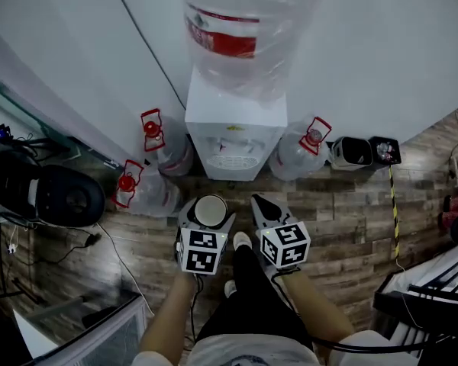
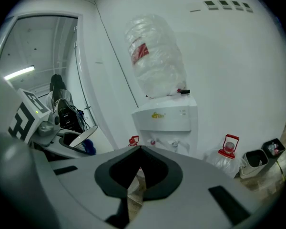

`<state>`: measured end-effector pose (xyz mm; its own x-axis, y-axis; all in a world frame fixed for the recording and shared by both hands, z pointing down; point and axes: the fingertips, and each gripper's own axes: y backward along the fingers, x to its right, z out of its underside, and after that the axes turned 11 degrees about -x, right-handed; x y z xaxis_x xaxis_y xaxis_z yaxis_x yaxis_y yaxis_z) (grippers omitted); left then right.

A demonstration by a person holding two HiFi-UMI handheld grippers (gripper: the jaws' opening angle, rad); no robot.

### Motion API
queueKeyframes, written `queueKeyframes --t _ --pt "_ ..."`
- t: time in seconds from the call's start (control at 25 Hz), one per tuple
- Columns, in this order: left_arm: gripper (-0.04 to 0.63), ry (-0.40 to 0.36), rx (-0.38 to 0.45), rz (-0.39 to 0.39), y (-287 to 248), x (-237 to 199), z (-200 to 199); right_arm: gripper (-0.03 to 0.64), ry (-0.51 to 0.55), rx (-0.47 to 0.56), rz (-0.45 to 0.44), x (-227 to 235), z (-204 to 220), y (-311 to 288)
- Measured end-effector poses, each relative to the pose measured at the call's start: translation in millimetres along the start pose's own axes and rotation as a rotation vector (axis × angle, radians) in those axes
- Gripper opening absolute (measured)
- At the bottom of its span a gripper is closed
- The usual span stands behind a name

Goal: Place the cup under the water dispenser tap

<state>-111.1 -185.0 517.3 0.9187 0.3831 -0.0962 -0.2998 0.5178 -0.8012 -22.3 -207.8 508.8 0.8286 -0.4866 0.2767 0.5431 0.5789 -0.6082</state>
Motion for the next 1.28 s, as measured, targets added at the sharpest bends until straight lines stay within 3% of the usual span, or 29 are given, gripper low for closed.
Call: queueKeyframes --t 0.8,1.28 --pt "0.451 -0.032 -0.002 -0.025 -212 -74 12 0.020 0.040 -0.004 0.000 93 64 -182" --pt "0.451 -0.006 -0.008 -0.036 -285 -107 22 0.020 0.081 0.017 -0.026 109 75 -242"
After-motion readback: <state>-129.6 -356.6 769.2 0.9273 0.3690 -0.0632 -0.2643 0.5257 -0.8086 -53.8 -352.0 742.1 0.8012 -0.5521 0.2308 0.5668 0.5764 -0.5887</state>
